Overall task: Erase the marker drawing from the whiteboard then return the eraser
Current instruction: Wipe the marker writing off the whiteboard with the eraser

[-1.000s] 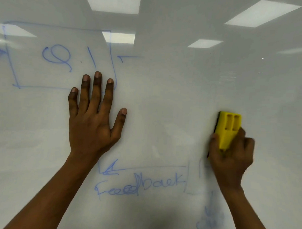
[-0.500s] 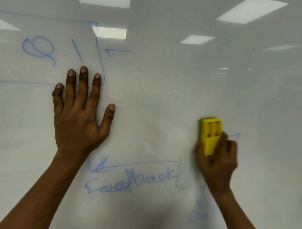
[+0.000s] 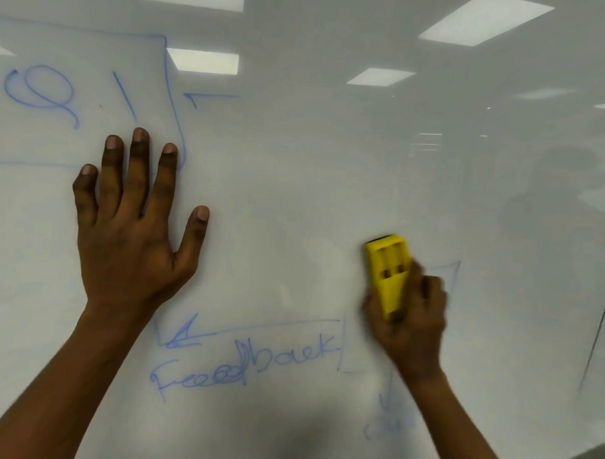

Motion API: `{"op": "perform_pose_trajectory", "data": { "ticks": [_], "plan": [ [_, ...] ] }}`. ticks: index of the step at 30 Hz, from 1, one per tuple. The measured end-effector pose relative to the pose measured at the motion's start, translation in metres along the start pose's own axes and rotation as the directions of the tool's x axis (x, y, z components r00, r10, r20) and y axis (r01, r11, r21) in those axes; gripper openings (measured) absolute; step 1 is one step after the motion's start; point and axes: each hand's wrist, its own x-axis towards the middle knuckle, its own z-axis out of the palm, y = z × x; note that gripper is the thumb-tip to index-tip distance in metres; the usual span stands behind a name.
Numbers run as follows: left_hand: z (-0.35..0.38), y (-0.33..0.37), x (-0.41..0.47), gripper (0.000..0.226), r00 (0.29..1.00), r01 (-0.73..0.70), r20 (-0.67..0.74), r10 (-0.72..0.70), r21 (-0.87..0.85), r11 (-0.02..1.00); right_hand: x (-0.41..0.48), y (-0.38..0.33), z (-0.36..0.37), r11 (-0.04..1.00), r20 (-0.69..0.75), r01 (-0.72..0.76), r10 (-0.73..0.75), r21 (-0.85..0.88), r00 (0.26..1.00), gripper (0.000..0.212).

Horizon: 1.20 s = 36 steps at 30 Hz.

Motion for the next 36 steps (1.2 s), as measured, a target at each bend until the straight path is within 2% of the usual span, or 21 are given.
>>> {"op": "perform_pose_trajectory", "data": {
  "ticks": [1,3,5,6,7,10,12,13,14,16,17,19,21,23,26,28,29,30,32,34,36],
  "plan": [
    [0.000,0.001,0.000,0.073,1.000,0.003,0.006,-0.003,0.000,1.000,0.009,0.016,-0.006,0.990,-0.047,-0.144,0.144,-0.005,0.988,0.068],
    [-0.001,0.003,0.001,0.074,1.000,0.007,0.014,-0.007,0.005,1.000,0.032,0.039,-0.014,0.912,-0.154,-0.409,0.410,0.036,0.899,0.059],
    [-0.001,0.005,0.001,0.075,1.000,0.011,0.017,-0.011,0.014,1.000,0.045,0.045,-0.014,0.845,-0.201,-0.531,0.531,0.061,0.823,0.056],
    [-0.001,0.005,0.001,0.075,1.000,0.012,0.017,-0.012,0.017,1.000,0.044,0.040,-0.012,0.854,-0.206,-0.516,0.517,0.062,0.831,0.057],
    [-0.001,0.006,0.001,0.075,1.000,0.014,0.014,-0.014,0.019,1.000,0.037,0.031,-0.008,0.889,-0.191,-0.454,0.457,0.061,0.869,0.059],
    [-0.001,0.006,0.000,0.075,1.000,0.016,0.010,-0.016,0.019,1.000,-0.003,-0.009,0.002,0.986,-0.033,-0.137,0.140,0.090,0.990,0.069],
    [-0.002,0.005,0.000,0.075,1.000,0.011,0.014,-0.012,0.012,1.000,-0.018,-0.012,0.004,0.995,0.064,0.072,-0.076,0.067,0.995,0.069],
    [-0.003,0.004,0.000,0.075,1.000,0.009,0.016,-0.009,0.009,1.000,-0.018,-0.006,0.003,0.993,0.077,0.110,-0.113,0.043,0.991,0.069],
    [-0.003,0.004,0.001,0.075,1.000,0.007,0.018,-0.007,0.007,1.000,-0.016,0.005,0.000,0.996,0.070,0.085,-0.086,0.015,0.994,0.070],
    [-0.003,0.004,0.000,0.075,1.000,0.004,0.021,-0.004,0.004,1.000,-0.005,0.030,-0.009,0.994,-0.001,-0.108,0.108,-0.024,0.994,0.071],
    [-0.003,0.004,0.000,0.075,1.000,0.003,0.021,-0.003,0.003,1.000,0.003,0.042,-0.013,0.972,-0.055,-0.236,0.235,-0.014,0.971,0.069],
    [-0.002,0.005,0.000,0.075,1.000,0.006,0.017,-0.006,0.002,1.000,0.018,0.059,-0.018,0.891,-0.146,-0.453,0.454,0.037,0.879,0.062],
    [-0.001,0.006,0.000,0.076,1.000,0.011,0.012,-0.011,0.001,1.000,0.024,0.058,-0.017,0.839,-0.178,-0.543,0.542,0.048,0.822,0.057],
    [0.000,0.006,0.000,0.076,1.000,0.012,0.009,-0.011,-0.005,1.000,0.013,0.041,-0.012,0.878,-0.146,-0.476,0.477,0.046,0.867,0.059],
    [0.001,0.003,0.000,0.076,1.000,0.008,0.013,-0.008,-0.009,1.000,-0.021,0.005,-0.008,0.980,0.064,-0.190,0.186,0.063,0.980,0.070],
    [0.001,0.002,0.000,0.076,1.000,0.003,0.014,-0.003,-0.013,1.000,-0.032,0.009,-0.009,1.000,0.154,-0.020,0.017,0.022,0.988,0.072],
    [0.000,0.001,0.000,0.076,1.000,0.002,0.013,-0.002,-0.014,1.000,-0.029,0.018,-0.011,1.000,0.152,-0.010,0.009,0.003,0.988,0.072],
    [0.000,0.001,0.001,0.076,1.000,0.000,0.013,0.000,-0.014,1.000,-0.024,0.029,-0.014,0.998,0.121,-0.069,0.070,-0.008,0.990,0.073],
    [-0.001,0.003,0.001,0.076,1.000,0.003,0.013,-0.002,-0.006,1.000,-0.006,0.050,-0.021,0.956,-0.017,-0.292,0.292,0.003,0.956,0.068],
    [-0.002,0.005,0.001,0.076,1.000,0.004,0.016,-0.004,0.004,1.000,0.014,0.063,-0.023,0.855,-0.135,-0.518,0.518,0.032,0.845,0.061],
    [-0.003,0.007,0.001,0.077,1.000,0.004,0.016,-0.005,0.014,1.000,0.023,0.059,-0.021,0.797,-0.161,-0.603,0.599,0.028,0.784,0.055]
  ]
}}
